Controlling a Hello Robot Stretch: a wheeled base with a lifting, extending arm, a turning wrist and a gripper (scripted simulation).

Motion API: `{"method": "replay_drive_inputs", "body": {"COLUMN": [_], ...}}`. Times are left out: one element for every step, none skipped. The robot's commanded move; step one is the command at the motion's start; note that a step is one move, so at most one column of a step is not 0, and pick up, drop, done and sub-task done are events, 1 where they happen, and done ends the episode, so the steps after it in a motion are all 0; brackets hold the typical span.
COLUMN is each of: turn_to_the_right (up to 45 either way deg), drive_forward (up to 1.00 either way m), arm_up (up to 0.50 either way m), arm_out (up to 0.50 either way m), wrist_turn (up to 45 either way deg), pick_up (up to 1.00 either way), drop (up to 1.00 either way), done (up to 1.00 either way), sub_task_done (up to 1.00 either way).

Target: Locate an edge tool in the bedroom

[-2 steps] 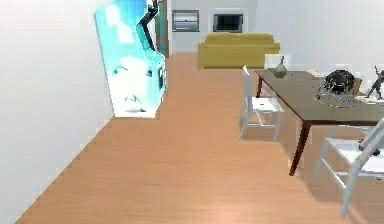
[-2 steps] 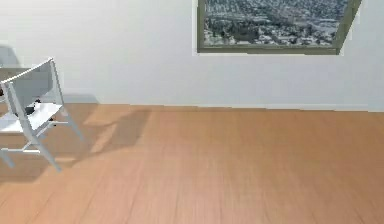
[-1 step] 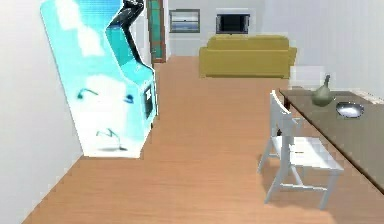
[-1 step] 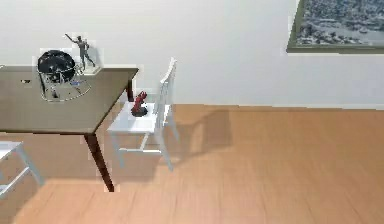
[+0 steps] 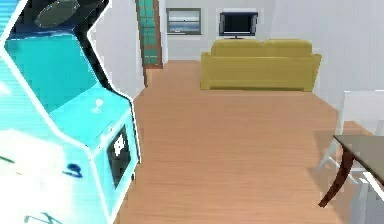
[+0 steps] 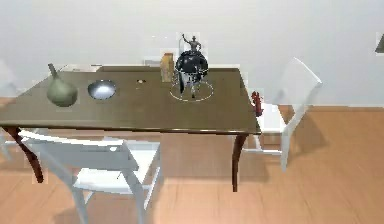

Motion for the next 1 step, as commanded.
{"method": "replay_drive_inputs", "body": {"turn_to_the_right": [0.0], "drive_forward": [1.0], "arm_up": [0.0], "arm_out": [0.0], "wrist_turn": [0.0], "pick_up": [0.0], "drop": [0.0], "done": [0.0], "sub_task_done": [0.0]}}
